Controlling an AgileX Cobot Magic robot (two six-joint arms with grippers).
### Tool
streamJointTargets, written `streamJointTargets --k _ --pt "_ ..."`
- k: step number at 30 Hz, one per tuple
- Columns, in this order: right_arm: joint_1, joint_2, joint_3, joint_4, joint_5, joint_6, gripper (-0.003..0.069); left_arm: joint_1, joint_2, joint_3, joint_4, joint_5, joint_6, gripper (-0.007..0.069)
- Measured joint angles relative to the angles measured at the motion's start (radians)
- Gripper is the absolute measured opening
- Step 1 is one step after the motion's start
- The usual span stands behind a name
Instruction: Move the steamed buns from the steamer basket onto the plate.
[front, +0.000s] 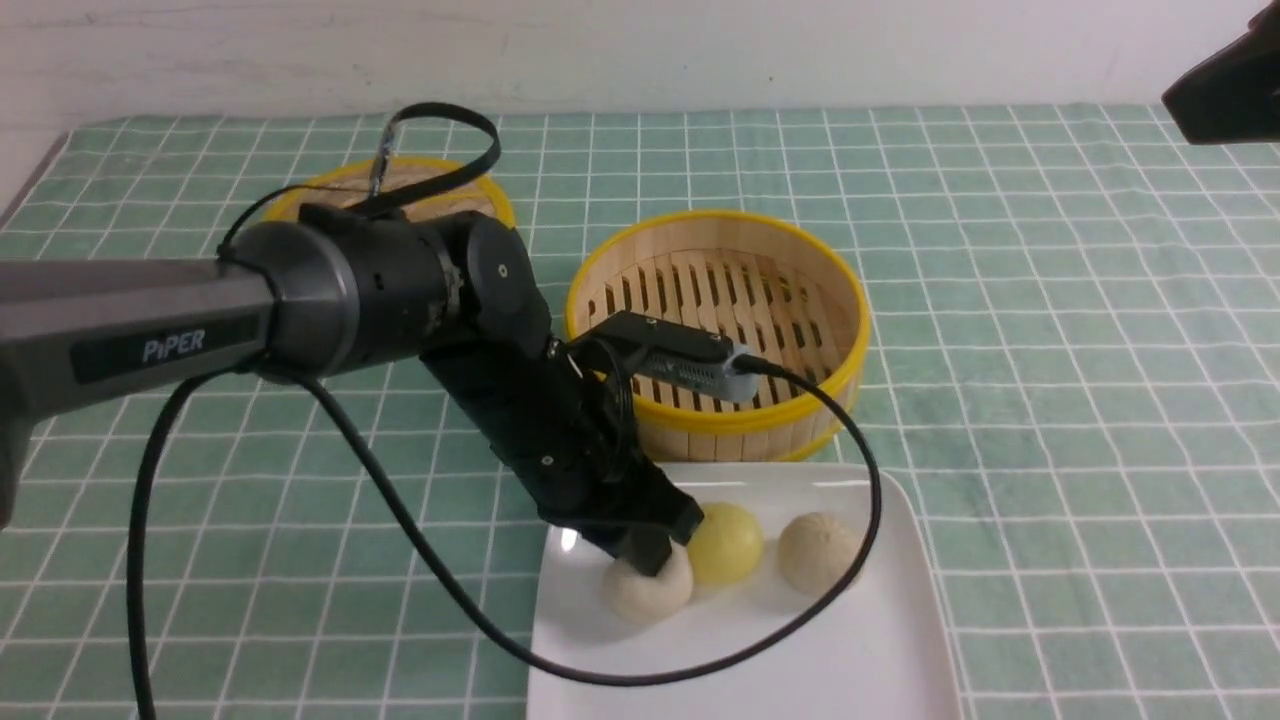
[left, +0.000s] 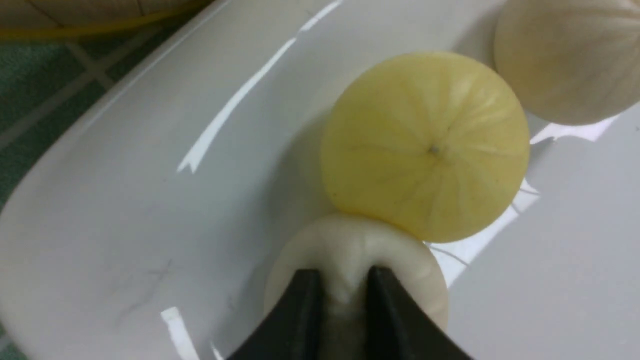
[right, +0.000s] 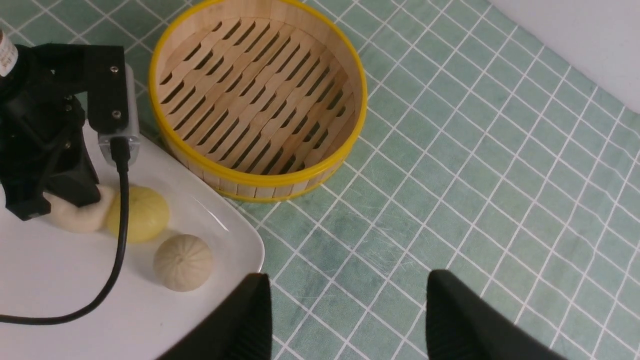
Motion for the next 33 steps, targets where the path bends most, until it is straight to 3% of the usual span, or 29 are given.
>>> streamJointTargets --k 4,8,20,27,33 --pt "0.0 0.0 0.0 0.0 0.0 0.0 0.0422 0.0 0.001 -0.052 0.038 0.054 -0.054 0.0344" --pt "0.0 0.0 0.0 -0.002 0.0 0.0 0.0422 0.0 0.001 -0.111 0.069 0.107 -0.095 0.0416" --pt "0.0 0.0 0.0 -0.02 0.0 0.0 0.0422 0.0 -0.014 -0.368 0.195 0.293 -0.197 0.0431" --pt "0.0 0.0 0.0 -0.128 -0.031 0.004 0.0422 0.0 -0.126 -0.537 0.41 0.297 -0.314 0.0431" --pt "0.0 -0.005 0.0 -0.263 -0.093 0.102 0.0422 0.0 -0.275 -0.631 0.574 0.22 -0.4 0.0431"
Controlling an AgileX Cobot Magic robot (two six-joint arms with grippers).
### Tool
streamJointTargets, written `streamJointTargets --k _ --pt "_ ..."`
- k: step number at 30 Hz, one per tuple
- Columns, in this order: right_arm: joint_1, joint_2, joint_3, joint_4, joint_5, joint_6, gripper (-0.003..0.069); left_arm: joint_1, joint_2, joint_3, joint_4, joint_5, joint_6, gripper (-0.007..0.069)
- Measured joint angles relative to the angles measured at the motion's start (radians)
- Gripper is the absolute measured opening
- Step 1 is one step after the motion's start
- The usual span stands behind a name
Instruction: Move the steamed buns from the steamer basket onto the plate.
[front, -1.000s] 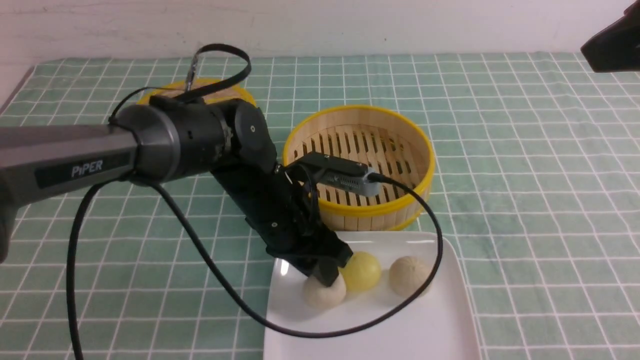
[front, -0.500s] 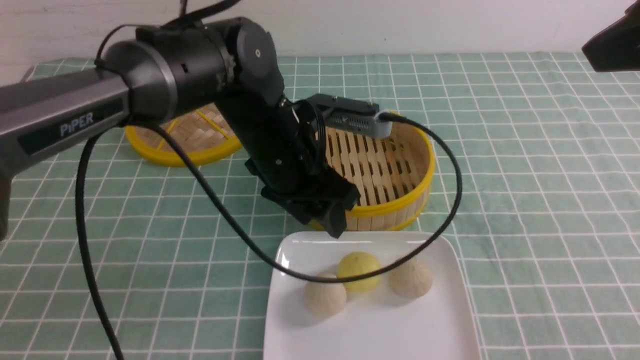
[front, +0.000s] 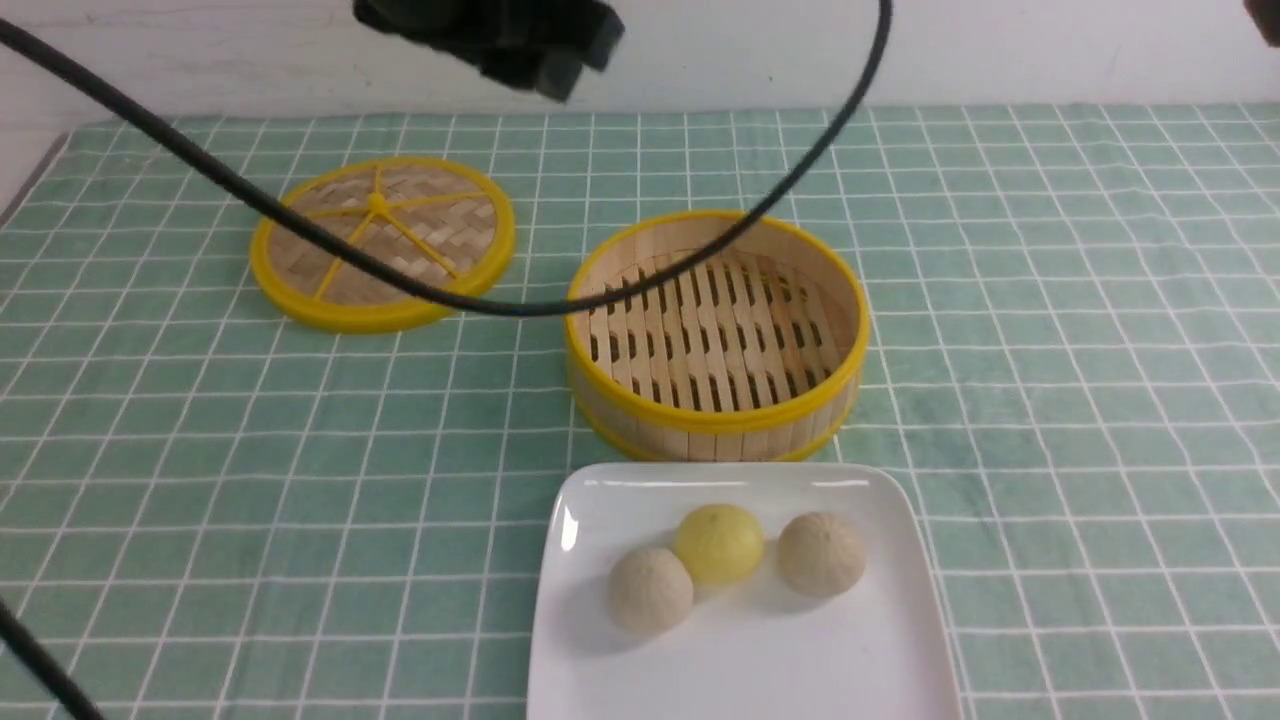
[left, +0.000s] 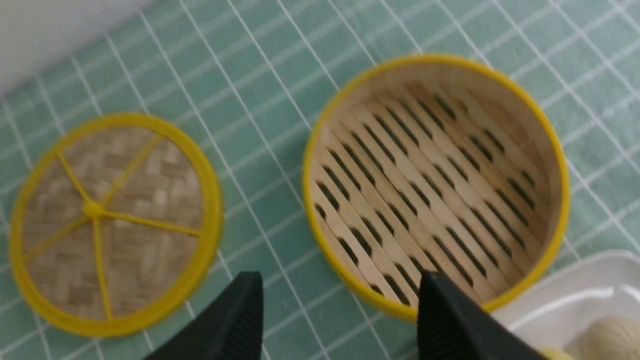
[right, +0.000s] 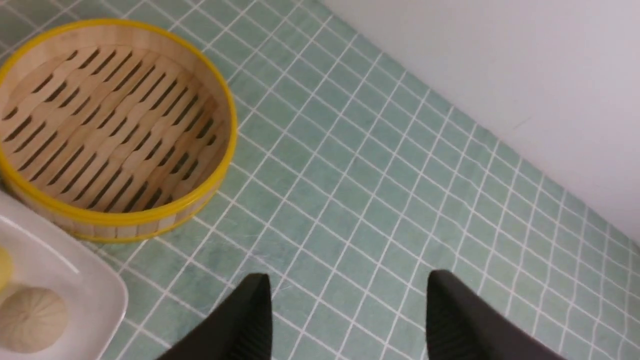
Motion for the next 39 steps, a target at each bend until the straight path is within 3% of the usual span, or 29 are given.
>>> streamJointTargets --k 9,16,23,29,34,39 --pt "0.0 -0.108 0.0 -0.184 -0.136 0.169 0.0422 0.0 -0.186 -0.009 0.062 -0.088 -0.053 0.0419" --pt "0.0 -0.245 -0.001 -0.212 -0.169 0.228 0.0422 0.0 -0.245 -0.009 0.066 -0.091 -0.053 0.036" --pt "0.0 -0.437 -0.001 -0.122 -0.154 0.21 0.0422 0.0 -0.241 -0.009 0.066 -0.091 -0.048 0.0306" --pt "0.0 -0.605 0.004 0.062 -0.083 0.066 0.0422 0.0 -0.219 -0.009 0.065 -0.135 -0.048 0.0294" --pt "0.0 -0.735 0.134 0.172 -0.047 0.015 0.0422 0.0 -0.197 -0.009 0.063 -0.155 -0.048 0.0294" --pt "0.0 -0.87 0.35 0.193 -0.077 0.01 0.0422 0.0 -0.178 -0.009 0.046 -0.162 -0.048 0.0294"
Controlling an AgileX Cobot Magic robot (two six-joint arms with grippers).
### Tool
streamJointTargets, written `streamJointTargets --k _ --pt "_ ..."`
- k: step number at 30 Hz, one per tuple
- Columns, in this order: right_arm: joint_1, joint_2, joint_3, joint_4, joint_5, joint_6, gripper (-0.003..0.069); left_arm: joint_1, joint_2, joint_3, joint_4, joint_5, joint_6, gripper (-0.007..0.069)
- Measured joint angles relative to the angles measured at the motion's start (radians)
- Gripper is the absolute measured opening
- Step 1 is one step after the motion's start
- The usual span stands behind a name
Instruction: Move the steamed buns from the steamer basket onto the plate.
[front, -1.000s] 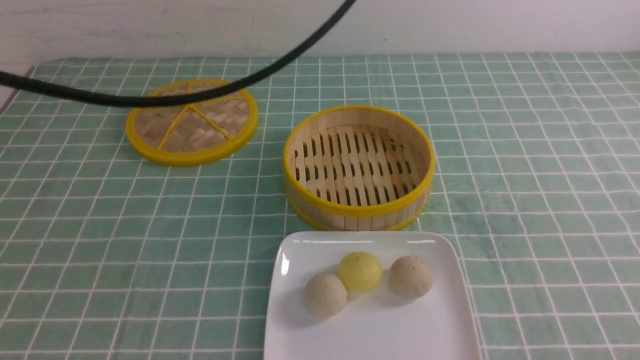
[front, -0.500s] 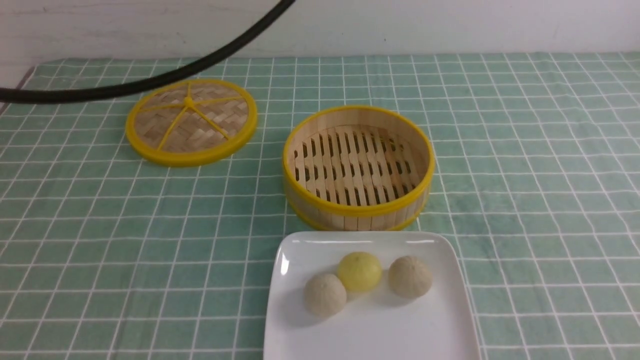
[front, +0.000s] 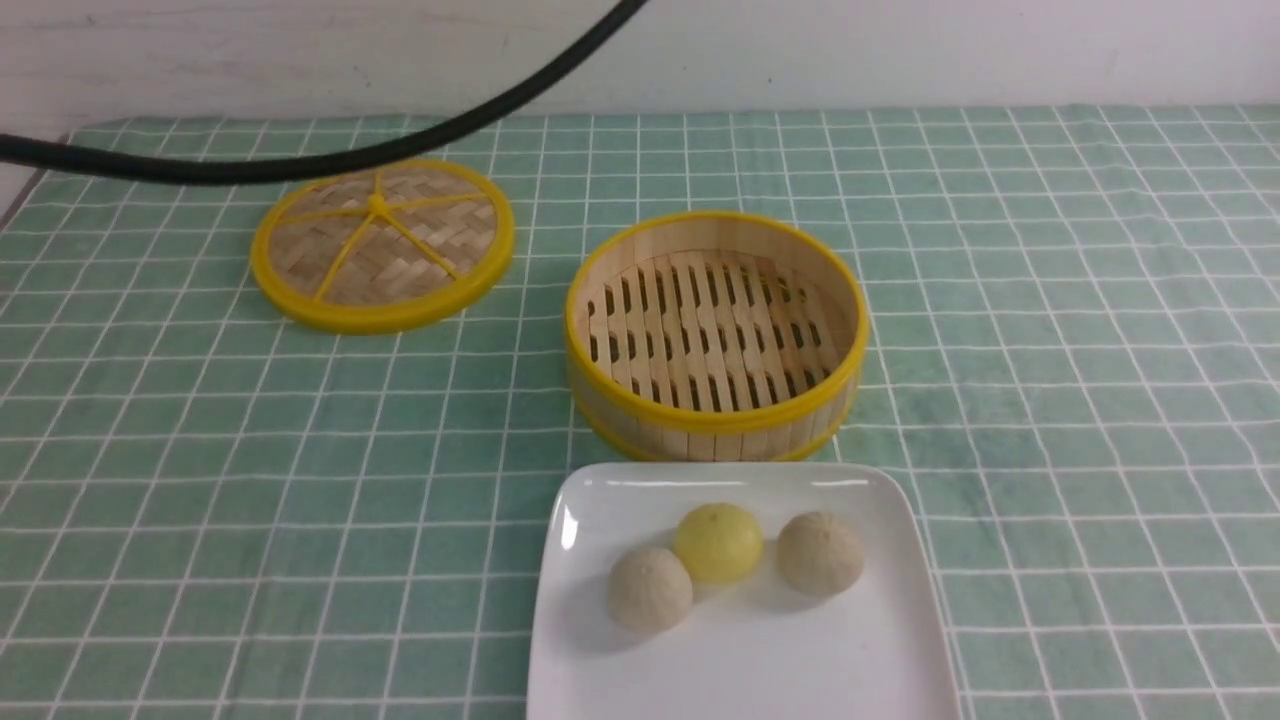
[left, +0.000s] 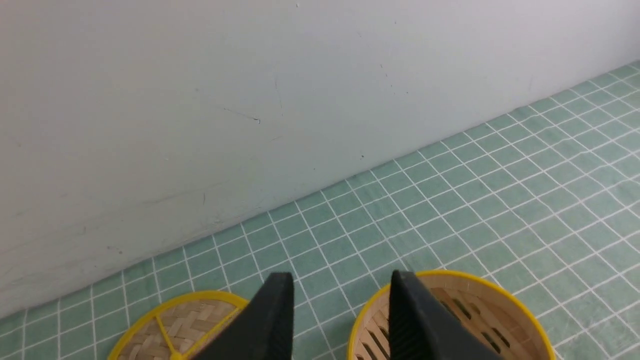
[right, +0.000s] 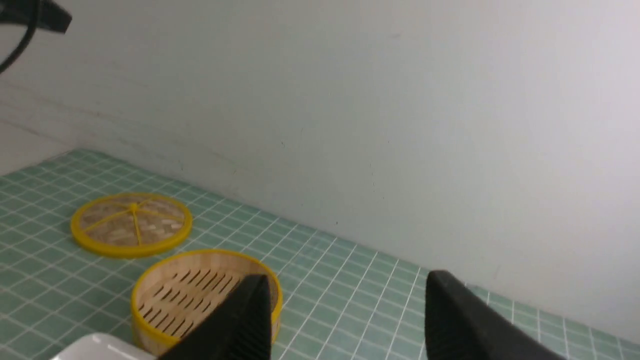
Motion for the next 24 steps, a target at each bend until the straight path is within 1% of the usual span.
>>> streamJointTargets --k 1,2,3,4,5,9,10,12,14,16,20,24 --pt "0.0 -0.057 0.092 0.017 -0.04 -0.001 0.0422 0.0 0.006 0.0 -0.009 0.0 0.0 0.0294" --pt "0.0 -0.063 0.115 0.019 -0.046 -0.001 0.0422 0.0 0.007 0.0 -0.011 0.0 0.0 0.0294" --pt "0.0 -0.112 0.208 0.036 -0.095 -0.001 0.0422 0.0 0.013 0.0 -0.015 0.001 0.0 0.0294" --pt "0.0 -0.118 0.208 0.038 -0.101 -0.001 0.0422 0.0 0.014 0.0 -0.016 0.001 0.0 0.0294" --pt "0.0 -0.164 0.307 0.055 -0.158 0.003 0.0422 0.0 0.017 0.0 -0.018 0.001 0.0 0.0294" --pt "0.0 -0.256 0.489 0.07 -0.285 0.056 0.0422 0.0 0.019 0.0 -0.019 0.009 0.0 0.0294" --pt "0.0 -0.26 0.498 0.07 -0.285 0.059 0.0422 0.0 0.019 0.0 -0.019 0.011 0.0 0.0294" --pt "0.0 -0.299 0.609 0.068 -0.327 0.099 0.0422 0.0 0.021 0.0 -0.021 0.017 0.0 0.0294" --pt "0.0 -0.307 0.645 0.063 -0.337 0.108 0.0422 0.0 0.021 0.0 -0.021 0.019 0.0 0.0294" --pt "0.0 -0.313 0.739 0.044 -0.349 0.116 0.0422 0.0 0.022 0.0 -0.025 0.02 0.0 0.0294" --pt "0.0 -0.314 0.822 0.033 -0.355 0.142 0.0422 0.0 0.023 0.0 -0.029 0.022 0.0 0.0294" --pt "0.0 -0.314 0.882 0.008 -0.394 0.173 0.0422 0.0 0.023 0.0 -0.031 0.022 0.001 0.0294"
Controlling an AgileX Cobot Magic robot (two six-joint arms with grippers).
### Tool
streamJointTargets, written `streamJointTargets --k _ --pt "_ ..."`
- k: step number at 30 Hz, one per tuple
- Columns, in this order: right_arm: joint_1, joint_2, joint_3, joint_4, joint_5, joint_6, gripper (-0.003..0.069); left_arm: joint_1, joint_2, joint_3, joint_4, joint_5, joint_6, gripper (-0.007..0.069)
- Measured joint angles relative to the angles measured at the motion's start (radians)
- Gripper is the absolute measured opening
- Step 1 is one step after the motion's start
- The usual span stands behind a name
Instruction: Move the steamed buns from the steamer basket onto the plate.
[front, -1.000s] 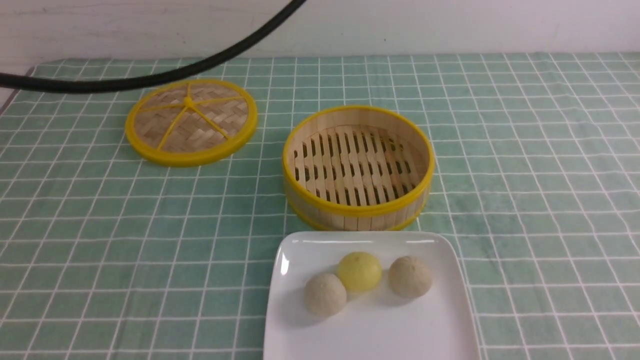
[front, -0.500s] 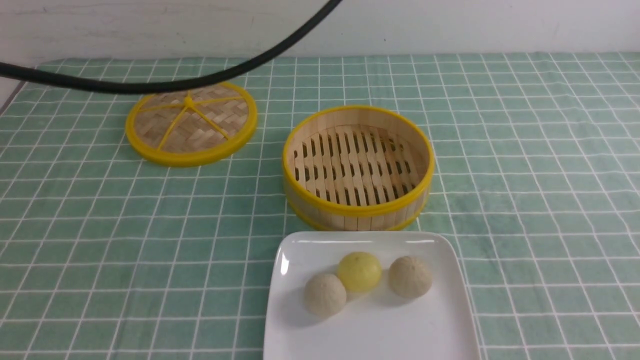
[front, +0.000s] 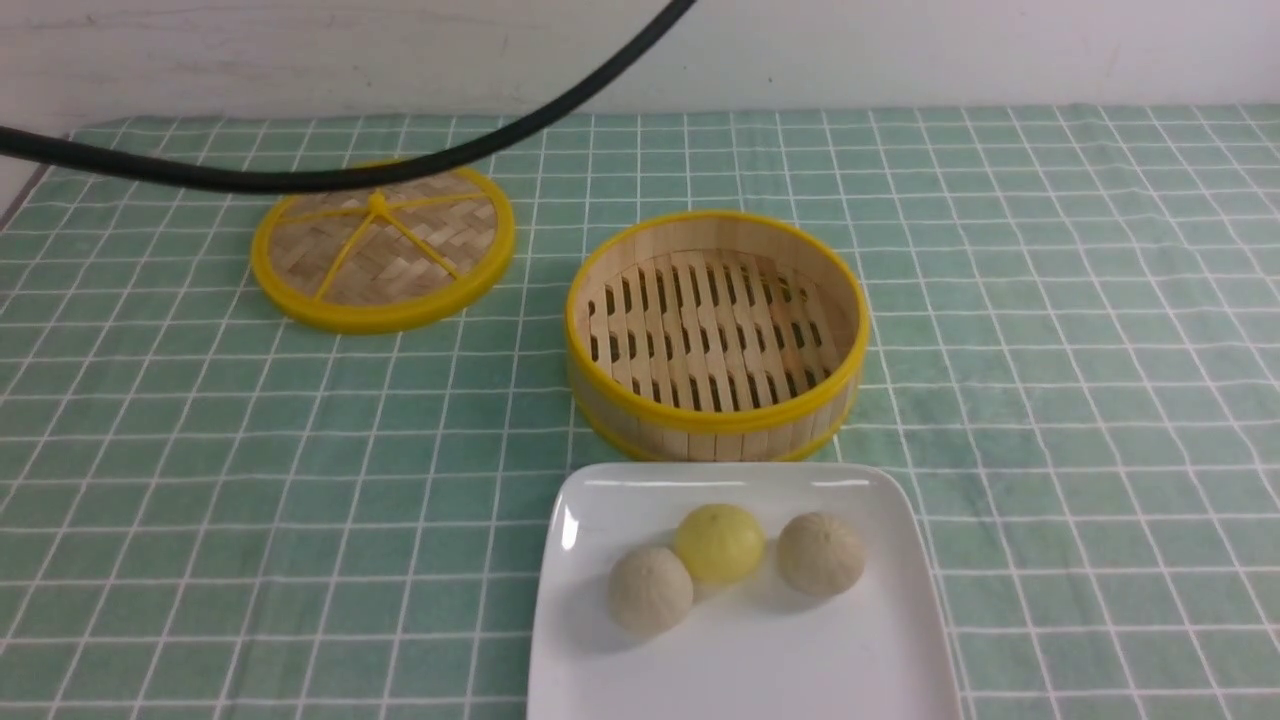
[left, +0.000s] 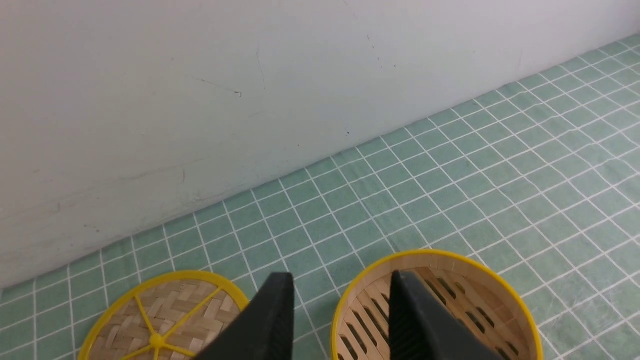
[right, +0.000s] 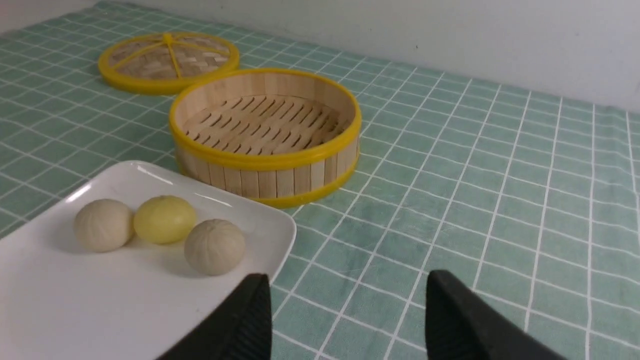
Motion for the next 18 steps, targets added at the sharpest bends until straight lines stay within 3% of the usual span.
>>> streamJointTargets --k 18 --pt "0.0 0.0 0.02 -0.058 -0.012 0.009 0.0422 0.0 0.0 0.0 -0.002 0.001 0.001 0.0294"
